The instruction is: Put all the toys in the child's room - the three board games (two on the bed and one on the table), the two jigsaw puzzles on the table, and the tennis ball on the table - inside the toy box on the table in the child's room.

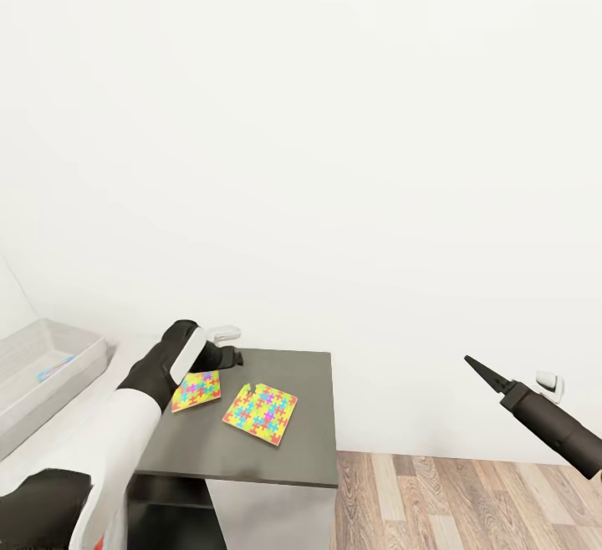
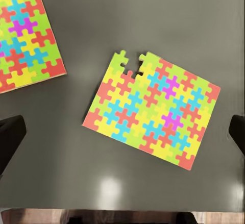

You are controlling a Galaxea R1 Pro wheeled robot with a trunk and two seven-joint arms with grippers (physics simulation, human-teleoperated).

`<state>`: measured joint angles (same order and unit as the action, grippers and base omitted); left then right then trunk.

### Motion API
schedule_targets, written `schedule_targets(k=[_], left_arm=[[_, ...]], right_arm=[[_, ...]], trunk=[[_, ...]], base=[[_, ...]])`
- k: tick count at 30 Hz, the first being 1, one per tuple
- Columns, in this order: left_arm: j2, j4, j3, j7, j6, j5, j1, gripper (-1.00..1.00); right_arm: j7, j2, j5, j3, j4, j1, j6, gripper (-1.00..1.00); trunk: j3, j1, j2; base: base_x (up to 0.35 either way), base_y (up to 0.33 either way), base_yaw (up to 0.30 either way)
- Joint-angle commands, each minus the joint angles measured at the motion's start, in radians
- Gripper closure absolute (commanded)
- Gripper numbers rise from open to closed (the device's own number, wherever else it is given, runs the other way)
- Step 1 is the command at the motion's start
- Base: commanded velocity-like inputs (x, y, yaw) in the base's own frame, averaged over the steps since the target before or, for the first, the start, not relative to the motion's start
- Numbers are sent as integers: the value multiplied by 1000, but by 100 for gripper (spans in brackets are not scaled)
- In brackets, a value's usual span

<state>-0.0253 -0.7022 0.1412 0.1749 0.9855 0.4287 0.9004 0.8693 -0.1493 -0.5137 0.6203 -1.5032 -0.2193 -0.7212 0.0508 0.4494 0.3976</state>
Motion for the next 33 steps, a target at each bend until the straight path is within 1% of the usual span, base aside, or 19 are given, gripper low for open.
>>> schedule_targets(k=[1,6,10,17,25,33], left_arm=[[-2,13,5,-3,-19,11,6,-100],[-3,49,6,-38,-62,6,13,-100],[-3,51,7,-39,-65,4,14,-100],[-2,53,11,-40,-72,3,14,-100],[1,55,12,-40,-74,2,14,-100],[2,55,14,-40,-74,1,14,-100]], right_arm=[[2,0,-3,1,0,-1,-5,-100],[2,-1,-3,-3,-2,-1,-6,-100],[2,-1,-3,-10,-2,-1,-4,-100],[2,0,-3,-13,-2,-1,-3,-100],[2,1,-3,-13,-3,-1,-3,-100],[2,1,-3,-16,-3,-1,-3,-100]], trunk=[[2,1,2],[2,1,2],[2,1,2],[2,1,2],[2,1,2],[2,1,2]], base=[[0,0,0],[0,0,0],[0,0,0],[8,-9,0],[156,-135,0],[111,20,0]])
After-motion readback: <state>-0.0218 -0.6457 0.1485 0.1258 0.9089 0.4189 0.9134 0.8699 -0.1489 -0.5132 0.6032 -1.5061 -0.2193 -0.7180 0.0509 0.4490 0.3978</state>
